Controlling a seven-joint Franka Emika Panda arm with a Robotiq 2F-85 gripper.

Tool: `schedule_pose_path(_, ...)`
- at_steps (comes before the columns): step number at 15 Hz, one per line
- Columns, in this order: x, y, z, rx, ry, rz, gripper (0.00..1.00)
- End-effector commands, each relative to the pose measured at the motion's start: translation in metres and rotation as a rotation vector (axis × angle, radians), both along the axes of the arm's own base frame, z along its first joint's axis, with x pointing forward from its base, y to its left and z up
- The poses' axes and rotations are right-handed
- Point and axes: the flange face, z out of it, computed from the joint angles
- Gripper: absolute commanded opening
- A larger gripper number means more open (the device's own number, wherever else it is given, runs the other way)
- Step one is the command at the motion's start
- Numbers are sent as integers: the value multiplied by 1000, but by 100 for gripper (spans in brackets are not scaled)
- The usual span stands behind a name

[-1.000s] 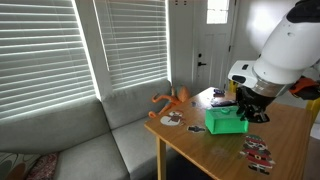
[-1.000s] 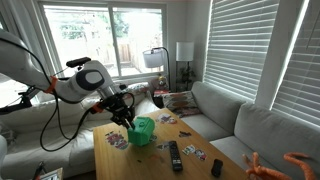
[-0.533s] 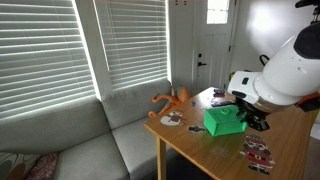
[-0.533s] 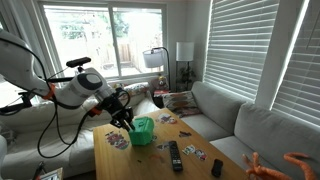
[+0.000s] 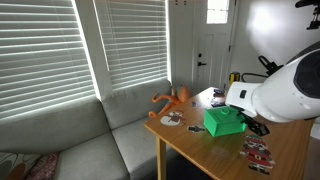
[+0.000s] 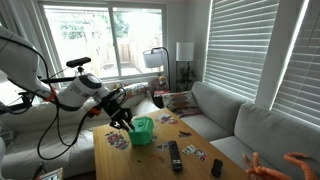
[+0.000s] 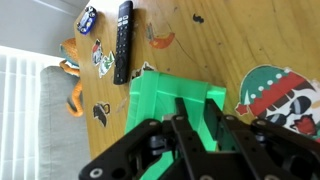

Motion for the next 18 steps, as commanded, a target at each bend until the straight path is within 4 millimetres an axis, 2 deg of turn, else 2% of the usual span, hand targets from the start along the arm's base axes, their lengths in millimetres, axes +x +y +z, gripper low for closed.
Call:
schedule_pose_path(1,-3,5,-41,68,114,-43,6)
schedule_pose_path(7,-6,8,-29,140,155,-78,6)
schedule_pose_path(15,-18,19,-29,166,227,-79,6)
schedule_pose_path(16,-21,22,-31,177,242,-78,6)
schedule_pose_path(18,-32,26,-58,209,331,-95,6)
